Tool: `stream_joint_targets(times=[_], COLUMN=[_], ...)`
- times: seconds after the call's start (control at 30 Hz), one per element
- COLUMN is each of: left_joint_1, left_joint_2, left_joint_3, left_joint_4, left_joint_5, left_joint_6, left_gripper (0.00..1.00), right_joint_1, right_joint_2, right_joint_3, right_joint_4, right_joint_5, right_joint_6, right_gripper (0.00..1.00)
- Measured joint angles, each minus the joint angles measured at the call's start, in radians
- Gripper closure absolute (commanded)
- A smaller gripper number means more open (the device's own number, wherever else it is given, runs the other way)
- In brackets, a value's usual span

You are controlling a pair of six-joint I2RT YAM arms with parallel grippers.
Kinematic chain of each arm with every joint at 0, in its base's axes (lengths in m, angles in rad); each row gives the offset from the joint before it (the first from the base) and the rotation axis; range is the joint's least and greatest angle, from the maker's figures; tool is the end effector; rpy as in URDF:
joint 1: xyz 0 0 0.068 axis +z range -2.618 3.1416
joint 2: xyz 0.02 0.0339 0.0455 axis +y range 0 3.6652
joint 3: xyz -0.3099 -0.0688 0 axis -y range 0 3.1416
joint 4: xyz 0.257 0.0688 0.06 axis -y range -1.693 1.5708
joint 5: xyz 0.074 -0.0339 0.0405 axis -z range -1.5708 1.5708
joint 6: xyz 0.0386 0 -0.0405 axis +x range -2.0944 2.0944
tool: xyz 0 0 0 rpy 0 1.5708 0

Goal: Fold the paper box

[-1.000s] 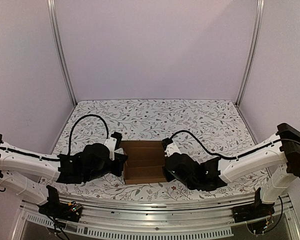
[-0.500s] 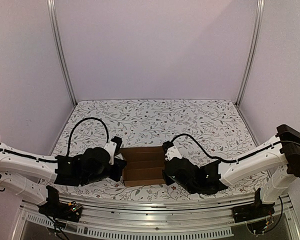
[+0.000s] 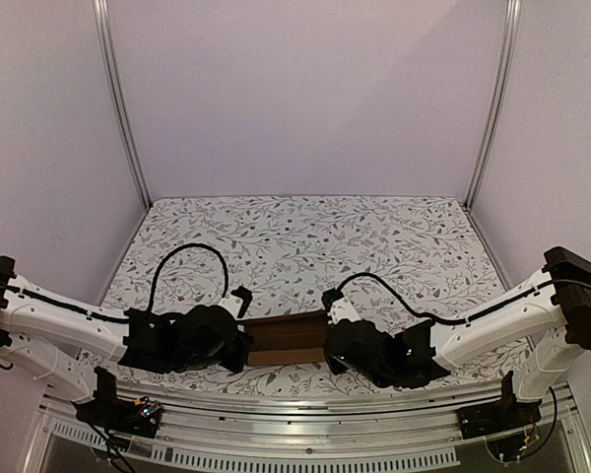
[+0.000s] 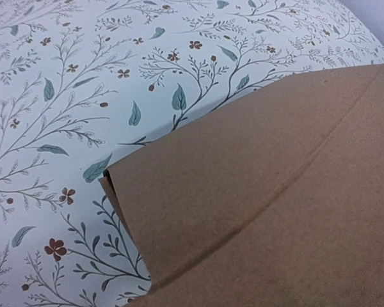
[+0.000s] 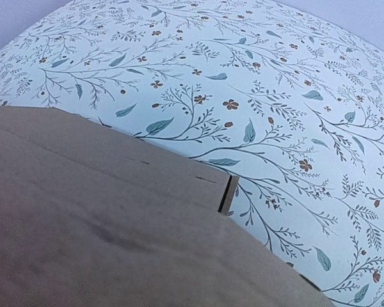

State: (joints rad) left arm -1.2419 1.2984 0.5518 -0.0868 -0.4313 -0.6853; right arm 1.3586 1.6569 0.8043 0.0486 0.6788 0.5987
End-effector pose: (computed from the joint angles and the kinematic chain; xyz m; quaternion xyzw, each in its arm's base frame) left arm 0.0926 -0.2213 0.2007 0.1762 0.8973 -0.1752 0.3648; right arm 0.0939 0.3206 0.1933 -0.2087 0.8583 0.1204 0.4531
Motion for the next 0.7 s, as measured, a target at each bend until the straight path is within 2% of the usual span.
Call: stream_joint_targets(times=[0.13, 0.4, 0.47, 0.7], left_joint_1=[-0.016, -0.029, -0.030, -0.032], left_joint_2=[0.000, 0.028, 0.040, 0.091], left_joint_3=[0.014, 0.037, 0.045, 0.082], left_joint_4=[-0.032, -0.068, -0.072, -0.081], left_joint_5=[-0.003, -0.026, -0.034, -0.061], left_joint_6=[-0.008, -0.029, -0.037, -0.054], left_gripper=[1.00, 1.00, 1.00, 1.00], right_joint_1=[0.002, 0.011, 0.011, 0.016], right_joint_2=[0.000, -0.016, -0.034, -0.134], right_joint_3=[-0.003, -0.029, -0.040, -0.075], right_joint_4=[-0.023, -0.046, -0.049, -0.081], right_joint_5=[-0.001, -0.008, -0.011, -0.042], right_joint_6=[0.024, 0.058, 0.062, 0.062], right_gripper=[0.91, 0.66, 0.58, 0.42])
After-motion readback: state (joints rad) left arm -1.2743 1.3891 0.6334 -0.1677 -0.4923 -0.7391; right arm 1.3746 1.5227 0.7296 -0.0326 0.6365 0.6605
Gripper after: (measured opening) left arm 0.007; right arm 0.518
